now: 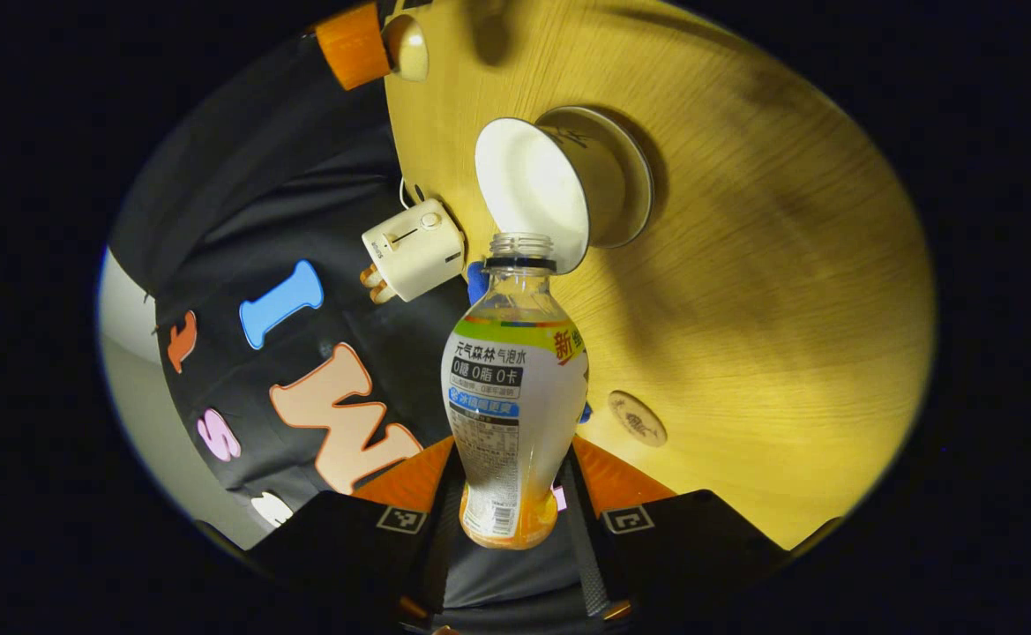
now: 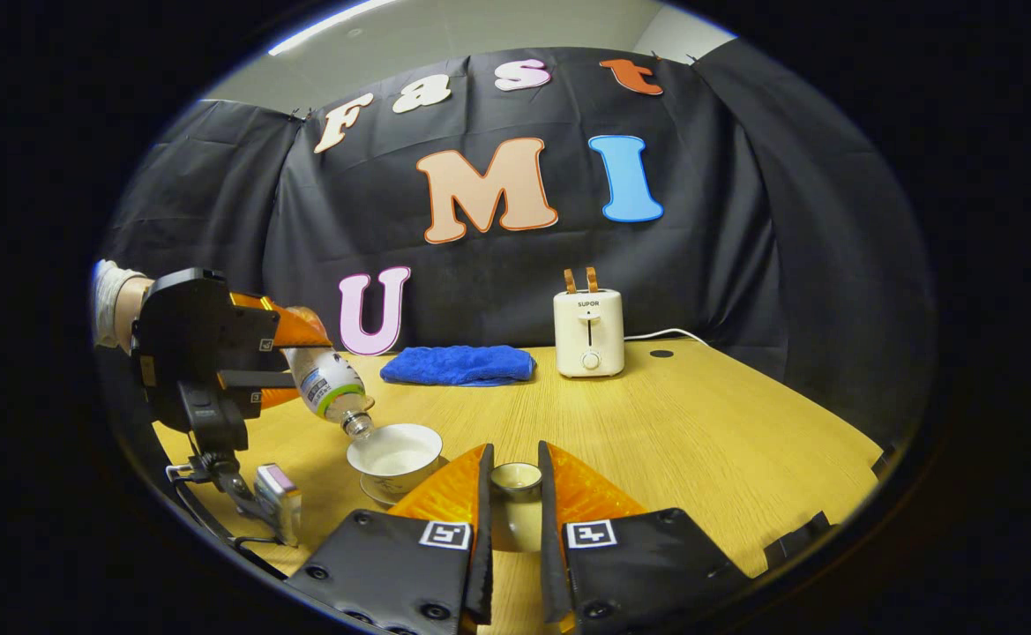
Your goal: Open the teacup lid with one hand, grasp the water bottle and pour water into the teacup with the other hand; after pouring, place the water bottle on the coaster and then close the teacup lid.
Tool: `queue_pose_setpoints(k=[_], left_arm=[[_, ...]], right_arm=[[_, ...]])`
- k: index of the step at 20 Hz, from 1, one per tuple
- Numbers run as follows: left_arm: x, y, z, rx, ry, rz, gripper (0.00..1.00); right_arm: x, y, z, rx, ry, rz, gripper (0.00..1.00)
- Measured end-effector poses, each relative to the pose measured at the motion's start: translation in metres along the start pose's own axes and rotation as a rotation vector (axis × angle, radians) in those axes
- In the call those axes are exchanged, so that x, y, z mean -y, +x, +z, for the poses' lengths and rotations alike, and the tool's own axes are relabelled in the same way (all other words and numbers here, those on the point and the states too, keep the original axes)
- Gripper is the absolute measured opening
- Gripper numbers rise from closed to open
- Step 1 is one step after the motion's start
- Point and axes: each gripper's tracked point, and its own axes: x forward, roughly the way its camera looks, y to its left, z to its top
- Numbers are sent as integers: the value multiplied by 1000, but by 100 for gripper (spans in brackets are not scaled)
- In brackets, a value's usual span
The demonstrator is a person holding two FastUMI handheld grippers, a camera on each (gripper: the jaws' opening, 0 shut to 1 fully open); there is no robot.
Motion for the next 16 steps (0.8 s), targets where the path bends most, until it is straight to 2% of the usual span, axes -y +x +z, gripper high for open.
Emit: queue_pose_setpoints(k=[1,4,7,10,12,13,16], left_arm=[[7,0,3,11,-46,-19,57],[25,2,12,45,-186,-72,57],[30,2,18,78,-305,-77,57],[35,4,21,105,-478,-88,57],[34,5,24,137,-592,-69,58],[36,5,24,144,-648,-68,57],[38,2,20,171,-793,-52,57]], right_arm=[[-1,0,0,-1,0,1,22],[-1,0,-2,-4,-1,2,22],[-1,1,-1,-2,-2,5,25],[-1,-2,1,4,-4,4,25],[-1,-3,3,9,-6,2,25],[-1,-3,4,12,-6,0,28],[-4,-4,6,18,-7,-1,25]])
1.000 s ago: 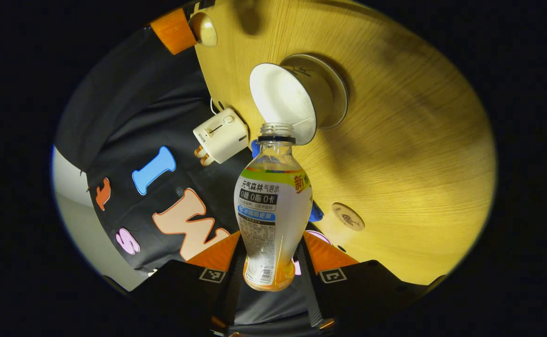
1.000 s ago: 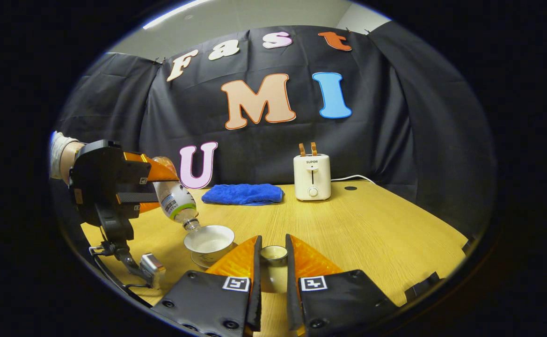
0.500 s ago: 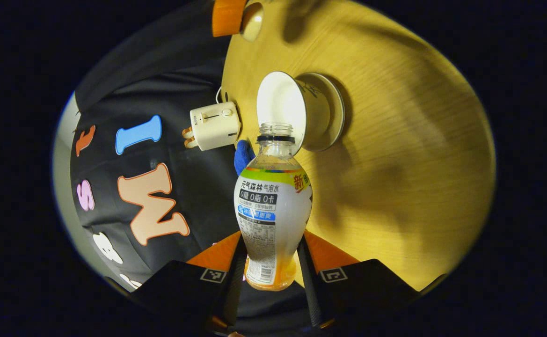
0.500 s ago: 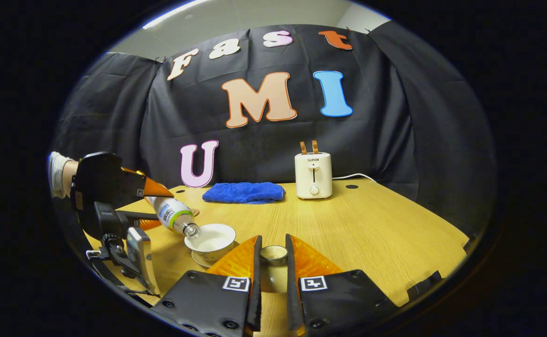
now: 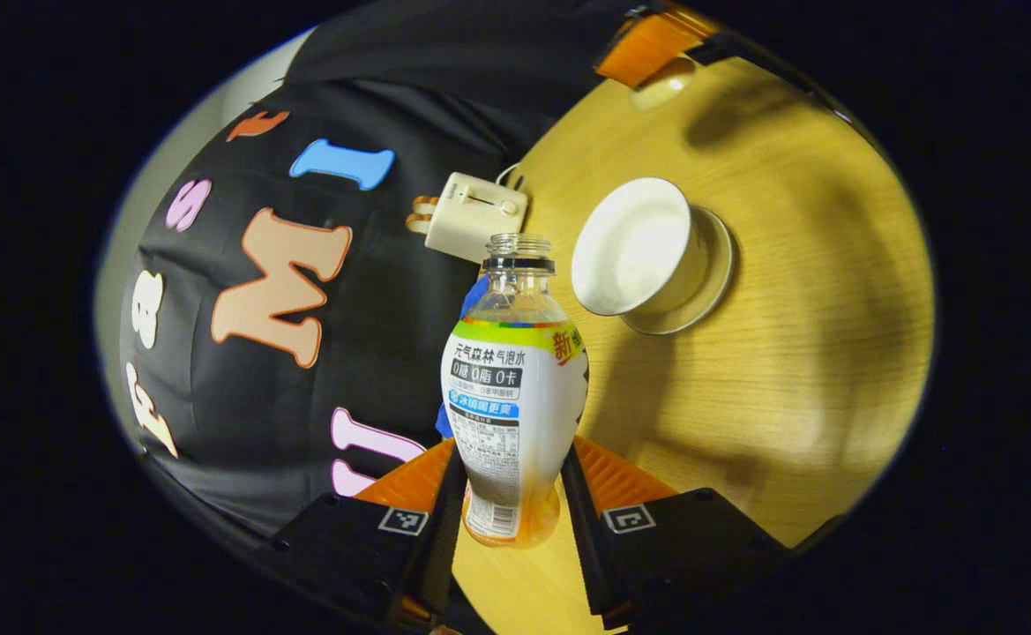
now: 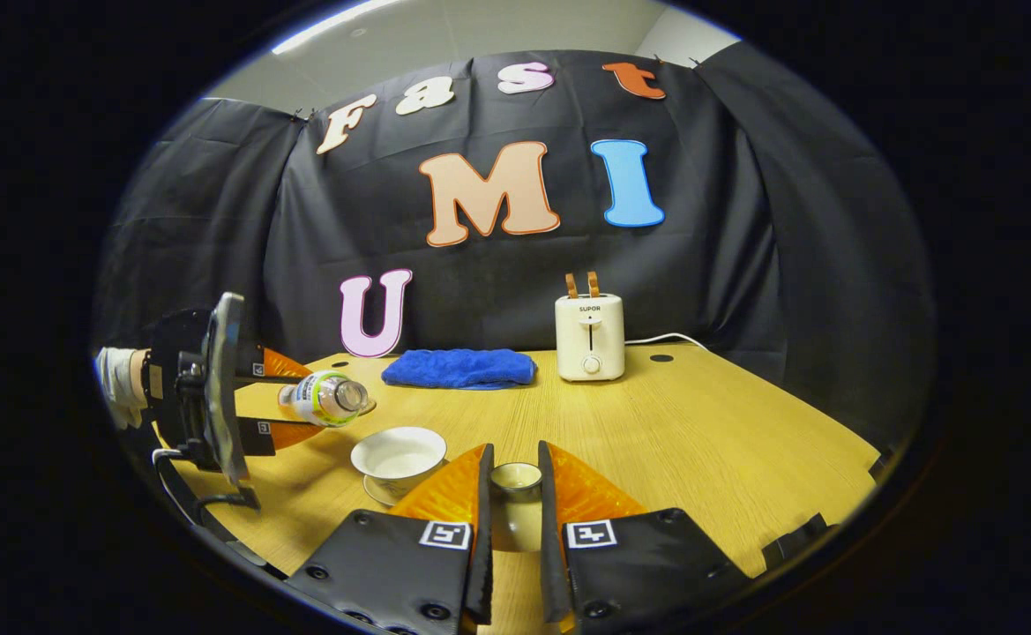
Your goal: Open the teacup lid with one hand, grasp the water bottle and pour water into the teacup with the other hand; after pouring, place the water bottle on the coaster and then close the teacup lid.
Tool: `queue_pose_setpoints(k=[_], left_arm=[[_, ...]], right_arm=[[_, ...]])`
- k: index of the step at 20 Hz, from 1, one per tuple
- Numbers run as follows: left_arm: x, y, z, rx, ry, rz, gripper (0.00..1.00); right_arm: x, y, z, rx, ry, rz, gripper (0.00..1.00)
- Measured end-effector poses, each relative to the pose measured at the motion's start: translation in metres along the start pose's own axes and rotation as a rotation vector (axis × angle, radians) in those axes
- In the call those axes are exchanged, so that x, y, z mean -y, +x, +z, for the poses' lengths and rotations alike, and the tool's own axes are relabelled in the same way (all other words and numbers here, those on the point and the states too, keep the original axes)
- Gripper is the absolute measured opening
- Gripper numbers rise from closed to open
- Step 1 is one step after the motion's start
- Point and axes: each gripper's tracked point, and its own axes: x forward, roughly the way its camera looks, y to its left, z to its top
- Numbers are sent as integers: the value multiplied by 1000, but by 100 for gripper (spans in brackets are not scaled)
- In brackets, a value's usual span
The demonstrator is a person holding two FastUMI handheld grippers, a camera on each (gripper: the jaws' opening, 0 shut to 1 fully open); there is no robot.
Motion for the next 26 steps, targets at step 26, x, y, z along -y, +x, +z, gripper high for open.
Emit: queue_pose_setpoints(k=[26], left_arm=[[-109,24,-37,405,-1074,124,58]], right_arm=[[-70,36,27,7,33,65,22]])
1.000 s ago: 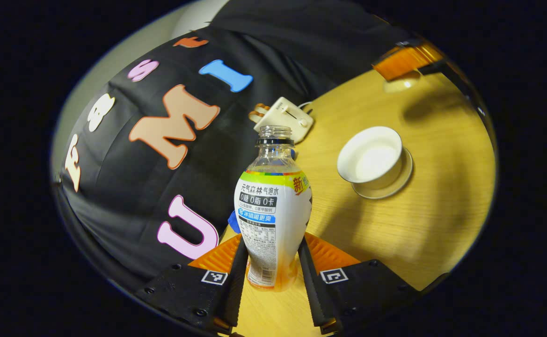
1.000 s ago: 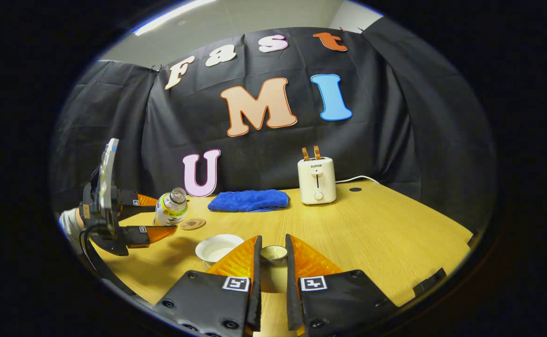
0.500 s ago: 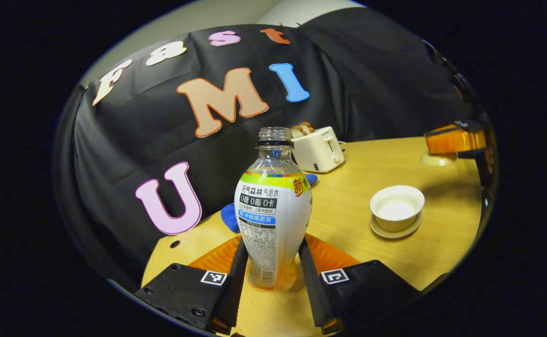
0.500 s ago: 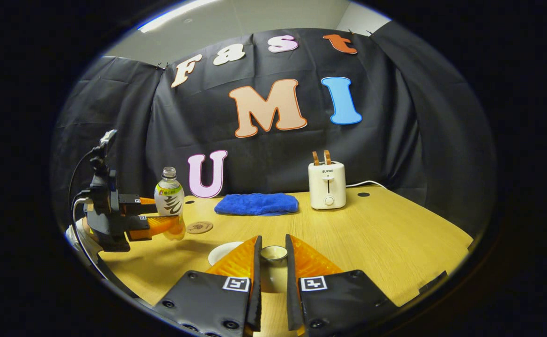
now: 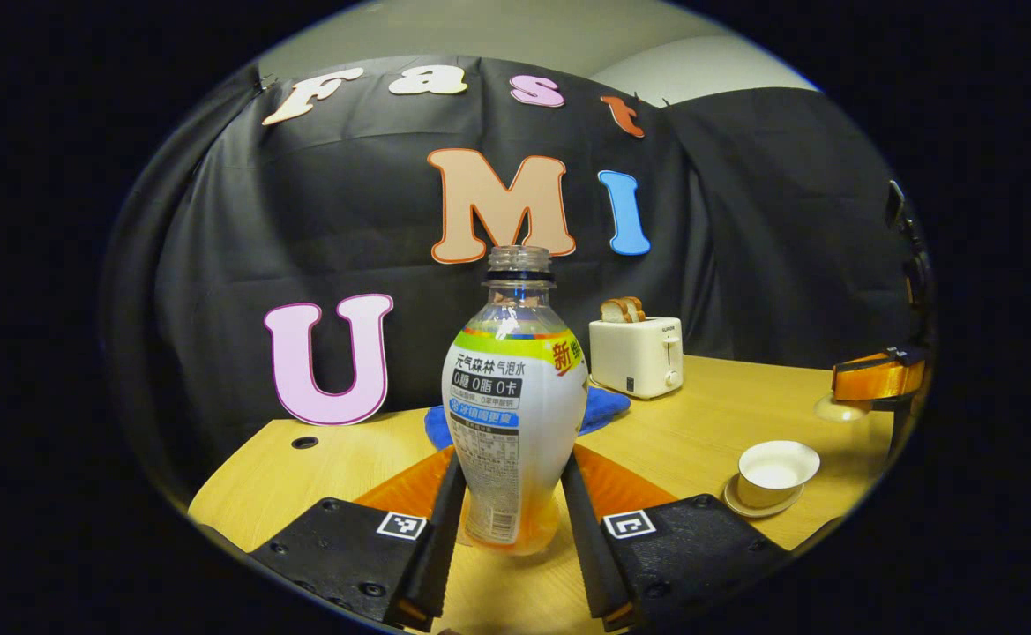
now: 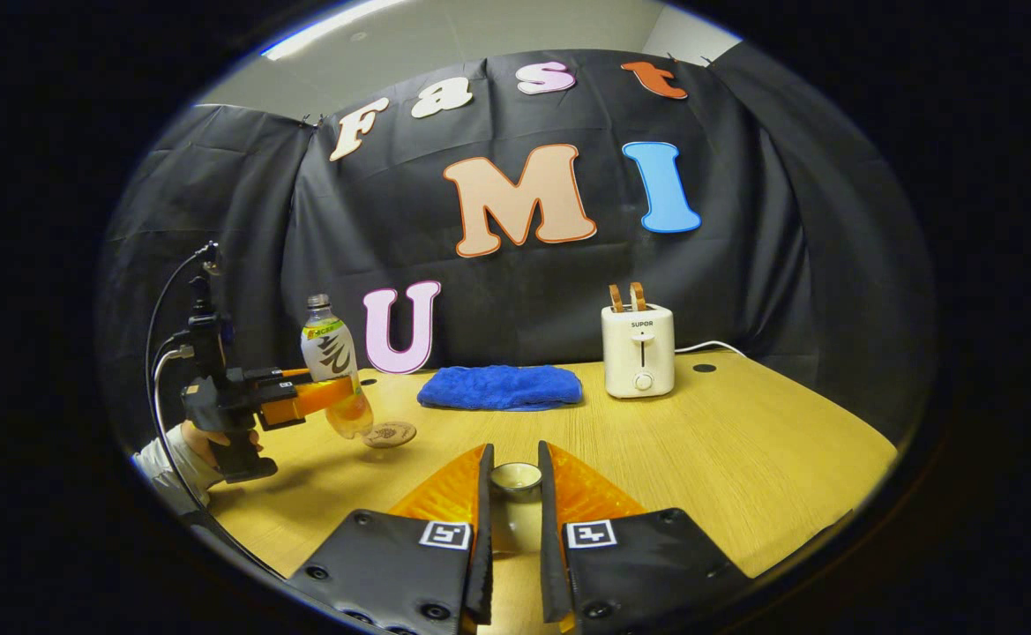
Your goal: Open the teacup lid with one hand, grasp the water bottle and pour water into the teacup with the other hand; after pouring, place the water bottle on the coaster and then close the teacup lid.
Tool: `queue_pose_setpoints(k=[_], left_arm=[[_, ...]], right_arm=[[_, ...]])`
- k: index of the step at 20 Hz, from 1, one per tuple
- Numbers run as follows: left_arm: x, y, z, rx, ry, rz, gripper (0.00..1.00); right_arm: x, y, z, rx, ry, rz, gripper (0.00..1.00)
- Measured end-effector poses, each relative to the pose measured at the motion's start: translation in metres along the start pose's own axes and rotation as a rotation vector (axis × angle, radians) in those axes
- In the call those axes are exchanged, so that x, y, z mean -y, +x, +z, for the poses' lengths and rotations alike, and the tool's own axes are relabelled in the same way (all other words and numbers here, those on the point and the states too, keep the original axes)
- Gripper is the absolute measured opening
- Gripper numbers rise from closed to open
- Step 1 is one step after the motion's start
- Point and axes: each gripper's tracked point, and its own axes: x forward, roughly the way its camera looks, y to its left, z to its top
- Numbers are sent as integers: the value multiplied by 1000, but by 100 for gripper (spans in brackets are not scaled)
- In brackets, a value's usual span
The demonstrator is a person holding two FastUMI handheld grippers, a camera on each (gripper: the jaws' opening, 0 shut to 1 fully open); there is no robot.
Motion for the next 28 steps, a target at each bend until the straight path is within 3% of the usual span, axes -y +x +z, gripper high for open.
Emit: queue_pose_setpoints(k=[10,19,22,23,24,28], left_arm=[[-36,48,-15,2,-140,78,58],[-43,58,-42,-62,-162,93,59],[-45,56,-45,-65,-169,101,60],[-44,55,-46,-67,-169,101,62],[-44,53,-47,-74,-168,98,62],[-45,49,-51,-90,-174,106,67]], right_arm=[[3,7,6,6,9,-14,22],[11,13,1,-6,20,-24,22],[10,15,-1,-11,21,-22,28],[9,15,-3,-13,21,-21,22],[8,17,-4,-16,21,-19,28],[3,19,-3,-15,21,-10,25]])
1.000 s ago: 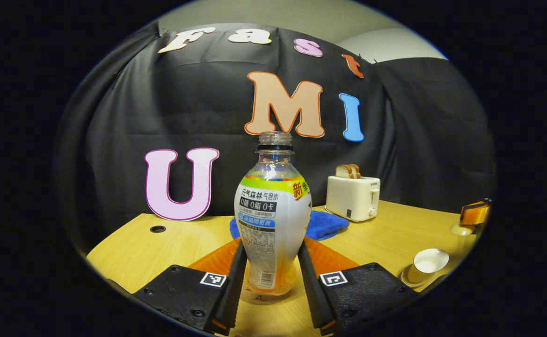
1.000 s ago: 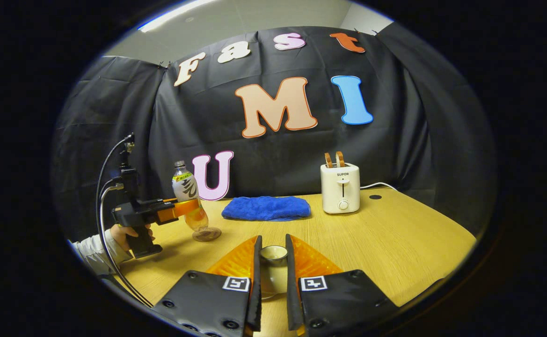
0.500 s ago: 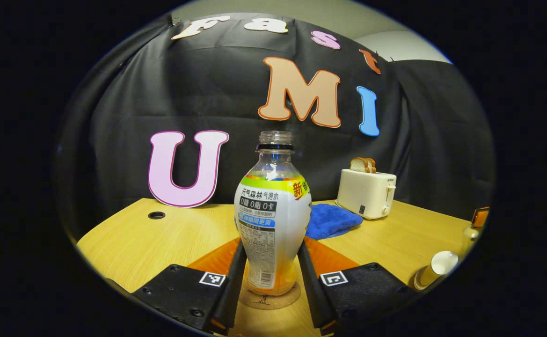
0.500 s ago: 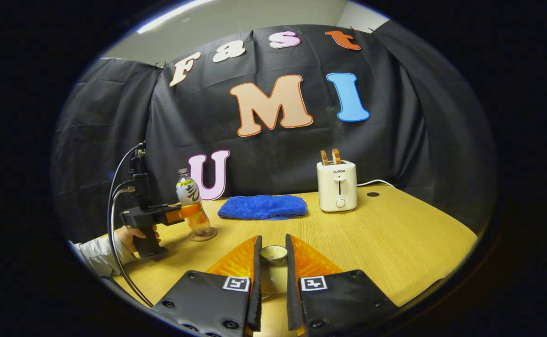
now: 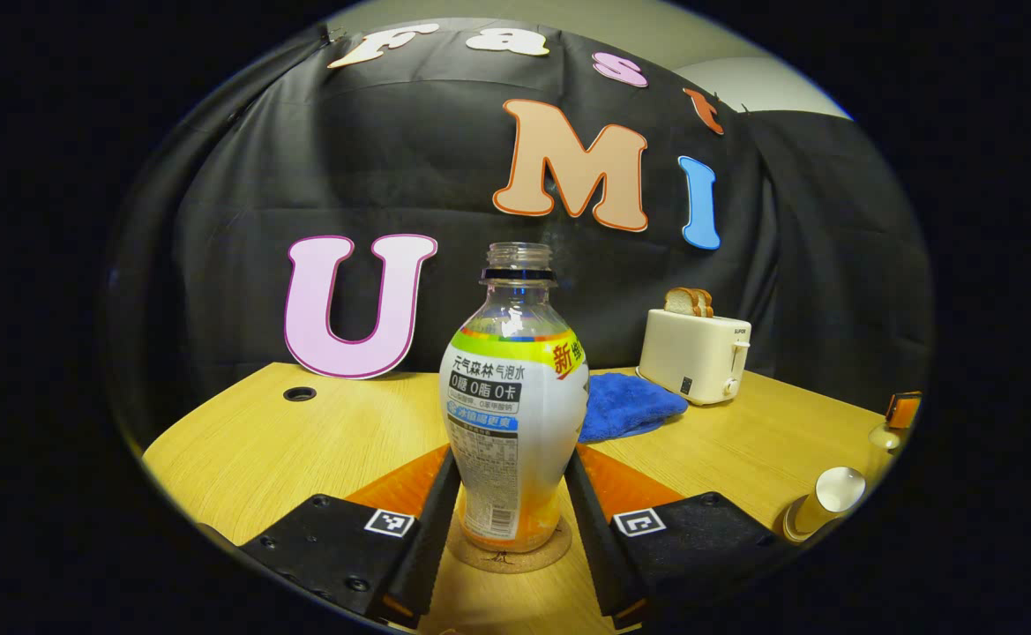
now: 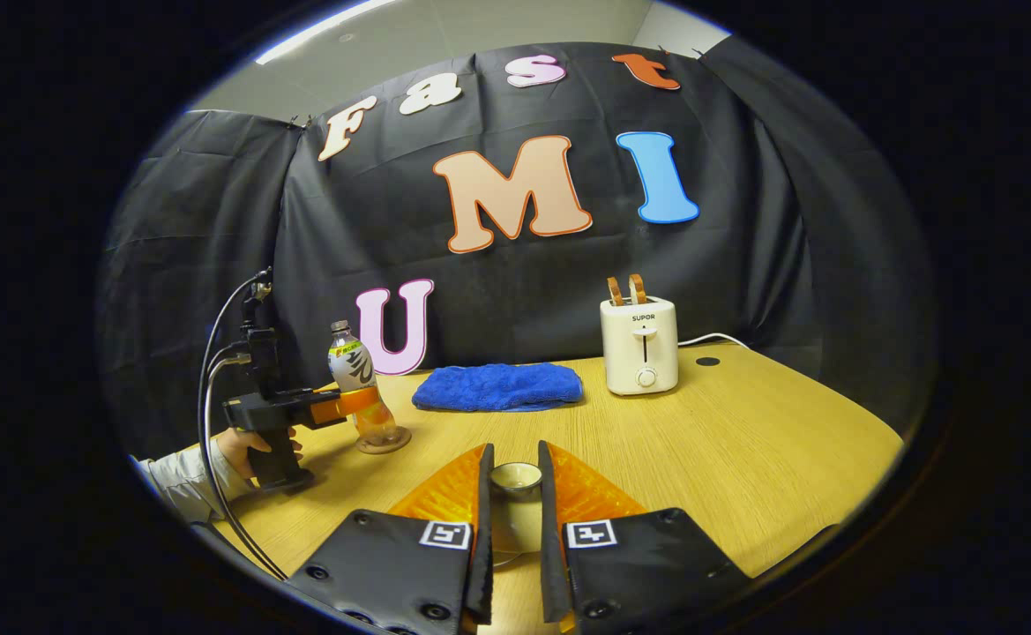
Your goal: Open the teacup lid with one hand, grasp the water bottle and pour water into the teacup with the other hand; after pouring, place the water bottle on the coaster and then close the teacup lid.
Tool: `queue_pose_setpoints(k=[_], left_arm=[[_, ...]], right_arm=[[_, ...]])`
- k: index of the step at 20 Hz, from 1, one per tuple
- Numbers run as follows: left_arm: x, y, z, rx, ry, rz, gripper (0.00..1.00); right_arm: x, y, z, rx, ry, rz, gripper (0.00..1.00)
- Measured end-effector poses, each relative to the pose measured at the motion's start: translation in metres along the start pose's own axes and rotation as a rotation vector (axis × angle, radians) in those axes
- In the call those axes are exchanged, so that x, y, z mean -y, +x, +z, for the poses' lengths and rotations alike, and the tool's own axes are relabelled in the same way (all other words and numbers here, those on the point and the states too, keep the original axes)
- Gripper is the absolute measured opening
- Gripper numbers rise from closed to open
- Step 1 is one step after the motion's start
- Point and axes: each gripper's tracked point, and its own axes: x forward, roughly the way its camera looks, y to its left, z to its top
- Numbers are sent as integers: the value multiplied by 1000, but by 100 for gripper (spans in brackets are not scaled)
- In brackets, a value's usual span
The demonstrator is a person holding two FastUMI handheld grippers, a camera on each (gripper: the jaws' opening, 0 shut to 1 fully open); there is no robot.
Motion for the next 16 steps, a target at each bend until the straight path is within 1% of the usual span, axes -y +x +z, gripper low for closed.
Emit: queue_pose_setpoints(k=[2,3,8,10,11,12,13,14,16], left_arm=[[-1,-1,-5,-10,-10,2,71],[-2,-3,-5,-11,-14,6,76],[-5,-3,-6,-8,-14,14,79],[-10,-11,-4,0,-16,12,88],[-11,-17,-1,2,-13,18,95],[-11,-20,-1,3,-8,23,96],[-16,-27,0,4,-4,30,95],[-20,-35,2,9,2,37,95],[-27,-53,11,37,32,59,95]], right_arm=[[-1,1,-1,-3,0,2,25],[-2,1,-2,-4,1,2,25],[-4,3,-1,-4,3,7,25],[-8,6,-2,-7,15,15,25],[-10,7,-2,-6,20,21,28],[-14,9,-1,-2,25,35,25],[-18,11,-1,2,27,46,25],[-21,13,0,8,29,53,28],[-25,17,-5,8,40,68,28]])
